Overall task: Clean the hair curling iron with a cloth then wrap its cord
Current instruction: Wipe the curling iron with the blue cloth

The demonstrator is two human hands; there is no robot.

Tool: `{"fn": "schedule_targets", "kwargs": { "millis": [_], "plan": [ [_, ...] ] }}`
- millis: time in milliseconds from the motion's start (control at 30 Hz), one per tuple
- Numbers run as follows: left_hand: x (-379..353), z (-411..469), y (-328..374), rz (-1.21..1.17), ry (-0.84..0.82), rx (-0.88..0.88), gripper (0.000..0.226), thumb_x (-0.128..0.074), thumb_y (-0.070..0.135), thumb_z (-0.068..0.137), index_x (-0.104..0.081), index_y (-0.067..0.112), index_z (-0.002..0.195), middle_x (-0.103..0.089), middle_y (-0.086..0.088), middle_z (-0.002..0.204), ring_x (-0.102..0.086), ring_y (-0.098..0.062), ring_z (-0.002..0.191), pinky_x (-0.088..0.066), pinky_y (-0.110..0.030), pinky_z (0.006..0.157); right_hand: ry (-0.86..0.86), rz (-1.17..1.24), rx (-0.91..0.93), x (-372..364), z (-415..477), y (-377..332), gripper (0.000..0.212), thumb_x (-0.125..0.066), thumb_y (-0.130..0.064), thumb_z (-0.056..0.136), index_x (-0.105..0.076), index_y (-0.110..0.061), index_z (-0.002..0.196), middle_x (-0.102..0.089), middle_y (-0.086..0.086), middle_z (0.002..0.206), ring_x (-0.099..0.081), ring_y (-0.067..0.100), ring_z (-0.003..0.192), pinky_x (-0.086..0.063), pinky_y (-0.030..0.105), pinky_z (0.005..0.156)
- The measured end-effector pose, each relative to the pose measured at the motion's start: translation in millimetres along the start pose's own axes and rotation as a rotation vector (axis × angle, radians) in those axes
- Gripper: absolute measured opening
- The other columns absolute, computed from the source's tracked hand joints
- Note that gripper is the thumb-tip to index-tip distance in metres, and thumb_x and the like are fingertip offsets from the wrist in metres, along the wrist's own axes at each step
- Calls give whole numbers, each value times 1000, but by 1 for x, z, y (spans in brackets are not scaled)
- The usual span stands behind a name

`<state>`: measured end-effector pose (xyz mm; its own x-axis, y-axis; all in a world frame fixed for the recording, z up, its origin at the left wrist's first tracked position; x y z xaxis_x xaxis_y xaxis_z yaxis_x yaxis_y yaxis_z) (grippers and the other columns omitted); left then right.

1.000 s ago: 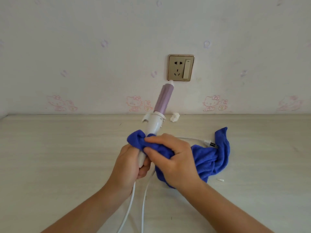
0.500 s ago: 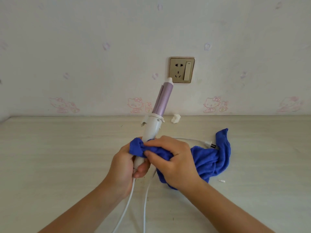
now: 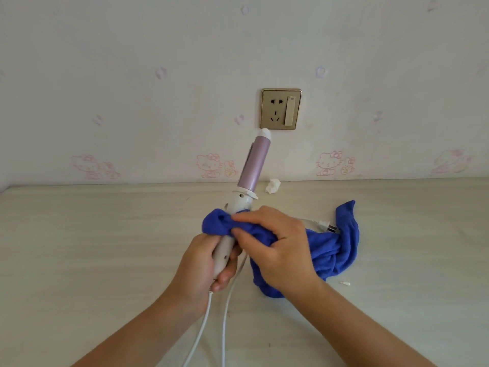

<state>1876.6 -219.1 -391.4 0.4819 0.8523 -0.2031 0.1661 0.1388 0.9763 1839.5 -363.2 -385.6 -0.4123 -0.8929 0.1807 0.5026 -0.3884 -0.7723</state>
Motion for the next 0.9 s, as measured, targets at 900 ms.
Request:
{"fn": "schedule_targets", "kwargs": {
  "millis": [900],
  "plan": [
    [3, 1, 13, -142, 75, 52, 50, -47, 35, 100, -76, 10, 68, -45, -11, 56, -33, -14, 33, -16, -24, 39, 14, -5, 7, 0, 0, -6, 20, -75, -7, 84, -80, -16, 101, -75, -11, 88, -72, 8, 84, -56, 25, 80]
  ]
}}
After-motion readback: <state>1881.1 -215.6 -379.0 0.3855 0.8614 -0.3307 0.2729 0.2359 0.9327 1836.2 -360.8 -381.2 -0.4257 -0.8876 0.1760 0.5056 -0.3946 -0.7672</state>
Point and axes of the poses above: each hand's wrist, its own z-axis towards the middle knuckle, its own x-axis out of the back of the hand, y = z × x, the point moved 1 cm from there along z, towards the middle knuckle
